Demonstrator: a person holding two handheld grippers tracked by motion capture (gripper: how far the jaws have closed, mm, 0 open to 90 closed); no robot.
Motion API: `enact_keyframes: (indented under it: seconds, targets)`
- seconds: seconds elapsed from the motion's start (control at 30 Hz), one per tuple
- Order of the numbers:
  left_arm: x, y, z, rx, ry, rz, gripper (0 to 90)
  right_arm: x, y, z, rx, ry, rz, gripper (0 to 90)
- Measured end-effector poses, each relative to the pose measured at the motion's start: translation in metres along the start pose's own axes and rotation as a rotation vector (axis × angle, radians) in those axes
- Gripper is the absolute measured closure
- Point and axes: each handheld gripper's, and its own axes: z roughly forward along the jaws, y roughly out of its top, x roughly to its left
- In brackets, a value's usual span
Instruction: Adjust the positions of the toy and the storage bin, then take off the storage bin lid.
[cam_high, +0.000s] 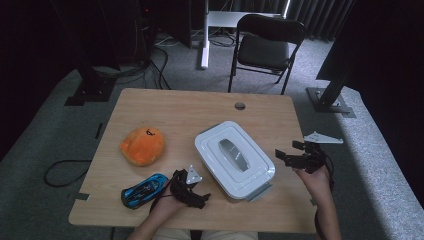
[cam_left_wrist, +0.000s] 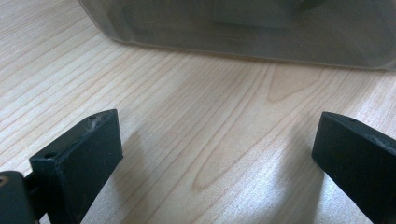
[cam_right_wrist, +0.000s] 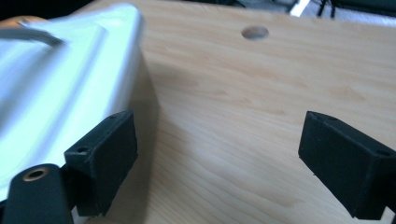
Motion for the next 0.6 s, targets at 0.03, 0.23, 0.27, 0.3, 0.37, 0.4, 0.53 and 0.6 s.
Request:
enact_keyframes:
  seconds: [0.03, 0.23, 0.27, 0.3, 0.37, 0.4, 0.53, 0.6]
  targets:
    - [0.000, 0.000, 0.000, 0.000, 0.000, 0.000, 2.3, 0.003, 0.002, -0.003, -0.009, 0.019, -0.004, 11.4]
    - [0.000, -0.001, -0.001, 0.002, 0.014, -0.012, 2.3, 0.026, 0.011, -0.011, -0.034, 0.071, -0.047, 11.4]
    - [0.000, -0.002, -0.002, 0.002, 0.014, -0.014, 2.3, 0.030, 0.012, -0.012, -0.034, 0.082, -0.054, 11.5]
    - [0.001, -0.002, -0.002, 0.002, 0.016, -0.012, 2.4, 0.034, 0.014, -0.013, -0.035, 0.086, -0.061, 11.4]
    - [0.000, -0.003, -0.003, 0.002, 0.016, -0.016, 2.4, 0.046, 0.015, -0.013, -0.036, 0.104, -0.086, 11.5]
    - [0.000, -0.003, -0.003, 0.000, 0.020, -0.021, 2.4, 0.048, 0.016, -0.013, -0.034, 0.104, -0.089, 11.5]
    - [0.001, -0.004, -0.004, 0.000, 0.020, -0.019, 2.4, 0.061, 0.017, -0.013, -0.040, 0.129, -0.104, 11.5]
    - [0.001, -0.005, -0.005, 0.000, 0.016, -0.015, 2.3, 0.068, 0.017, -0.013, -0.039, 0.141, -0.113, 11.5]
